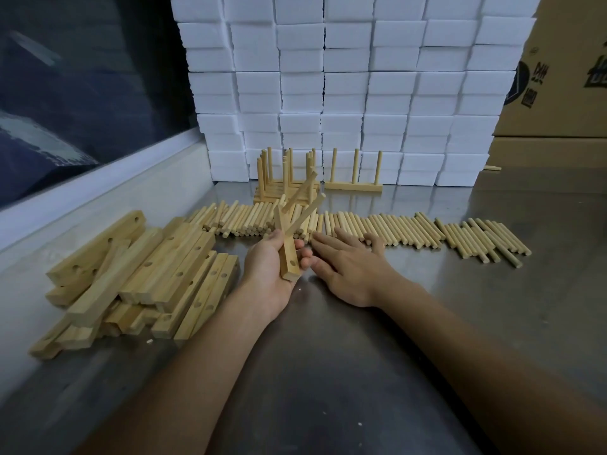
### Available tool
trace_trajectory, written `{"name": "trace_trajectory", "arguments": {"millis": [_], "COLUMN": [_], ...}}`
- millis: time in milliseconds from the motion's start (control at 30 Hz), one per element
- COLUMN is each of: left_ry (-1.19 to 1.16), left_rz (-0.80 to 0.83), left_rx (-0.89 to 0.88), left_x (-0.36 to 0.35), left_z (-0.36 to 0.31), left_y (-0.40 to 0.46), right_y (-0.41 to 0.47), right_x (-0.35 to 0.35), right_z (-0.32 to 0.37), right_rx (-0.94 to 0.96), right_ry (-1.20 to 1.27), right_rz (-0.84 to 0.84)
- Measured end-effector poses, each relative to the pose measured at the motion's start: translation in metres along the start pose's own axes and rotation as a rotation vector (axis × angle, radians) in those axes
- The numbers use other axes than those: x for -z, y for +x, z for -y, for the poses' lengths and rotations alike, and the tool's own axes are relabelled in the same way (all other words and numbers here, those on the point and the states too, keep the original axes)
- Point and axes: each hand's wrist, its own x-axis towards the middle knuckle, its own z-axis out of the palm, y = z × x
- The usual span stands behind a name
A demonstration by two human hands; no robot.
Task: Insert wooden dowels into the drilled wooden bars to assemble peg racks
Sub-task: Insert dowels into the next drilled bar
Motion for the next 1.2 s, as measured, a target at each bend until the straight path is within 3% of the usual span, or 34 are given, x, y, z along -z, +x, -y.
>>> {"name": "trace_trajectory", "arguments": {"millis": [67,200,267,567,767,1100,1200], "left_ry": [-0.001,0.003,0.0,0.005,0.032,0.058,0.05], "left_rz": [0.001,-0.002,-0.003,-0.007,-0.016,0.011,0.076], "left_rx": [0.002,0.004,0.0,0.0,-0.013,-0.011,-0.022], "left_x": [0.0,0.0,0.0,0.002,0.002,0.003,0.004], "left_z": [0.0,0.0,0.0,0.001,0.001,0.0,-0.001], "left_y": [0.0,0.0,0.0,0.003,0.002,0.001,-0.003], "right_y": [-0.002,-0.007,-0.007,-0.004,-0.001,-0.025,-0.036], "right_x": [0.001,0.006,0.008,0.012,0.02,0.017,0.016], "right_z": [0.001,0.004,0.004,0.003,0.003,0.002,0.001], "right_rx": [0.005,0.026,-0.002,-0.24,-0.279,-0.217,-0.127], "right_ry": [-0.009,0.011,0.023,0.125,0.093,0.725,0.773], "right_rz": [-0.04,-0.352,-0.43,-0.365,-0.087,-0.27,-0.372]}}
